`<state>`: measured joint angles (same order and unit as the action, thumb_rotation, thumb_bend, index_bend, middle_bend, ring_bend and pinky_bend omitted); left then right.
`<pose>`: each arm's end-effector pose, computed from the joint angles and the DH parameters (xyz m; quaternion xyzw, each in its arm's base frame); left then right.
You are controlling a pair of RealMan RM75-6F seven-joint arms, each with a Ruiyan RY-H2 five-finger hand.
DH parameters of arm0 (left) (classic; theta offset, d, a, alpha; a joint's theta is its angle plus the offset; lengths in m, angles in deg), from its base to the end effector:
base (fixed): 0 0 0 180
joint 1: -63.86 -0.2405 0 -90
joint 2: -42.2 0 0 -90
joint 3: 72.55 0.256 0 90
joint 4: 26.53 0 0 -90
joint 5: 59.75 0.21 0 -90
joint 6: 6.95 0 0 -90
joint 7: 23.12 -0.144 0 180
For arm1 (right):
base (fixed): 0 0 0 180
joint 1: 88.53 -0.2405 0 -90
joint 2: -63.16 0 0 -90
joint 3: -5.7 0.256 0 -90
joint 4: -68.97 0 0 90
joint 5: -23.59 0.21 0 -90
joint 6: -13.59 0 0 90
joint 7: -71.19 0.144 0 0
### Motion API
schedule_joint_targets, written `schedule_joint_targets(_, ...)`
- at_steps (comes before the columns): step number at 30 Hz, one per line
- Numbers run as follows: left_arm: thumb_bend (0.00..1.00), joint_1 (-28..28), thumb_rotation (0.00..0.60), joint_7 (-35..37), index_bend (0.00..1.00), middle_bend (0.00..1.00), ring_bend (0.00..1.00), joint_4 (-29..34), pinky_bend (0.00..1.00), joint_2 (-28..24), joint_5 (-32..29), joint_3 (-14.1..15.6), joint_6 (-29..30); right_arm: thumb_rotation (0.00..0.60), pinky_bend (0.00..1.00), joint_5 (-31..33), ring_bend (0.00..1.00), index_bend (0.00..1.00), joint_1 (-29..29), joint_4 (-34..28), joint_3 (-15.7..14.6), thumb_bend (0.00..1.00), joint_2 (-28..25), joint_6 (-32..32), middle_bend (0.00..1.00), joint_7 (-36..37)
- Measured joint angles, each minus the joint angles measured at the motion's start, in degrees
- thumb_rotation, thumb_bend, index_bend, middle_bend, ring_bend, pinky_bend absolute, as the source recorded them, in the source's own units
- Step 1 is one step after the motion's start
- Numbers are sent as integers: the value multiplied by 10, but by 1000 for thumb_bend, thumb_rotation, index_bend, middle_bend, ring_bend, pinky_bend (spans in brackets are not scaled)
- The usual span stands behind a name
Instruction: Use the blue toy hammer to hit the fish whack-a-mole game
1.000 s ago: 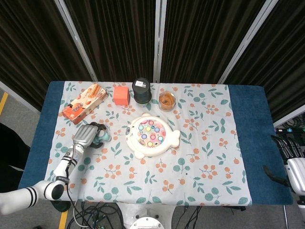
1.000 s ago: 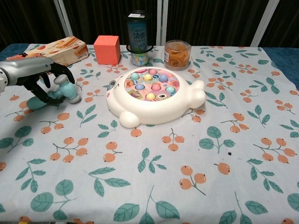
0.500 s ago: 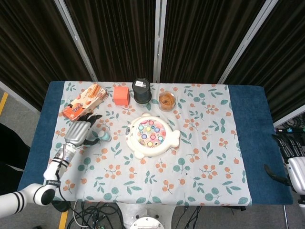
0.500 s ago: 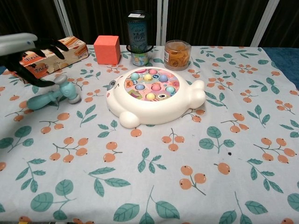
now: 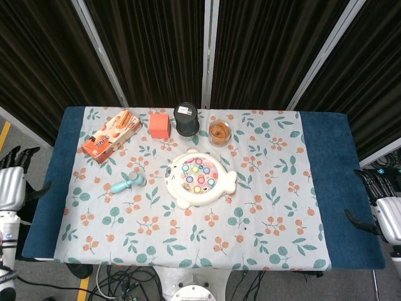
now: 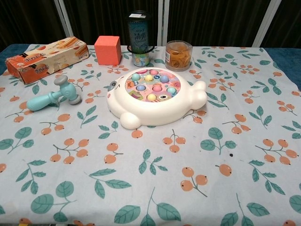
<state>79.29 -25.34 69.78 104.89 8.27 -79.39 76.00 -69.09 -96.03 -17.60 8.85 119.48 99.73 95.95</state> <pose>-0.2960 0.2469 0.1801 -0.5265 -0.4054 -0.4071 0.6267 -0.3125 -0.1979 0.2101 0.5951 -0.4049 0.4760 0.5053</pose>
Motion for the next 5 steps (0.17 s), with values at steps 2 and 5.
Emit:
schedule_joint_targets(2, 220, -22, 600, -5, 179, 189, 47, 10, 128, -2, 19, 13, 29, 600, 0, -1, 0, 0, 1, 1, 0, 209, 4, 4, 100, -5)
schedule_joint_targets(5, 220, -53, 600, -21, 190, 189, 47, 25, 123, -4, 60, 38, 69, 600, 0, -2, 0, 0, 5, -1, 0, 210, 9, 13, 99, -17)
